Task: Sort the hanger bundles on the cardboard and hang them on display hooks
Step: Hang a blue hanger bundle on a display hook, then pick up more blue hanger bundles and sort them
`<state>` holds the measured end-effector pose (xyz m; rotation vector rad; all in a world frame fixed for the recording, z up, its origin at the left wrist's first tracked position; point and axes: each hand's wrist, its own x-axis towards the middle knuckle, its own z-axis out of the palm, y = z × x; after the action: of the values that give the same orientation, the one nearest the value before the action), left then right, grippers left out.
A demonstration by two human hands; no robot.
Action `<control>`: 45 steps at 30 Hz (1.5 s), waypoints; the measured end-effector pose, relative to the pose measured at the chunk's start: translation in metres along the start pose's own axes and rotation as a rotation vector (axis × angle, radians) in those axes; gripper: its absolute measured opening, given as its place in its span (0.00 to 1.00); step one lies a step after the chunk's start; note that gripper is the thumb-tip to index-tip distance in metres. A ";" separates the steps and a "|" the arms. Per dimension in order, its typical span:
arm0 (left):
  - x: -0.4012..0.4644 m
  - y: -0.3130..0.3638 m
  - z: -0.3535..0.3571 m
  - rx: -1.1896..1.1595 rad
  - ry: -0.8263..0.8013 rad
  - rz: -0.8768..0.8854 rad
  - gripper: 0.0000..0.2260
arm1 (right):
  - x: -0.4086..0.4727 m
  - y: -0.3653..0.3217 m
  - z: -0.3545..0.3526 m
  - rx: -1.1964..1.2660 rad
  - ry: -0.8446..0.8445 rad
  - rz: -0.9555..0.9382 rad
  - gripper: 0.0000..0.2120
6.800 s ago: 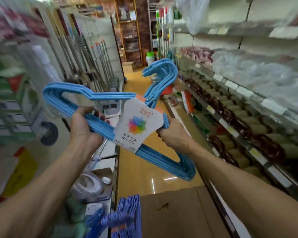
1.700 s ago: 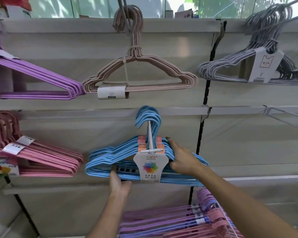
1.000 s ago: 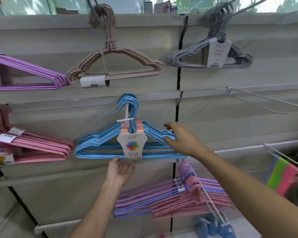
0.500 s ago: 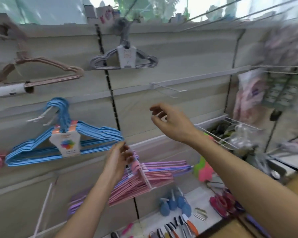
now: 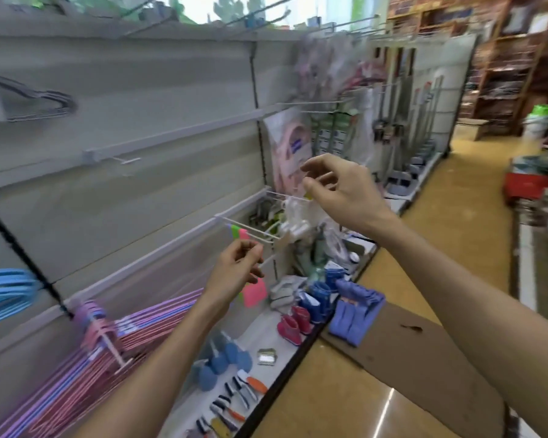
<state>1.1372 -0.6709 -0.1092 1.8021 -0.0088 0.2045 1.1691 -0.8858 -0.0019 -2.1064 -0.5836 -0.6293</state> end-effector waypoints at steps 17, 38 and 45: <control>0.148 -0.003 0.177 0.011 -0.391 0.124 0.07 | 0.020 0.164 -0.107 -0.286 0.239 0.308 0.09; 0.321 -0.042 0.329 -0.006 -0.618 0.056 0.10 | 0.050 0.369 -0.125 -0.342 0.267 0.715 0.11; 0.378 -0.065 0.397 0.029 -0.556 -0.033 0.09 | 0.056 0.484 -0.121 -0.270 0.168 0.806 0.13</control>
<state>1.5703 -0.9993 -0.2070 1.8353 -0.3706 -0.3250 1.4765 -1.2357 -0.1895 -2.2590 0.4681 -0.4137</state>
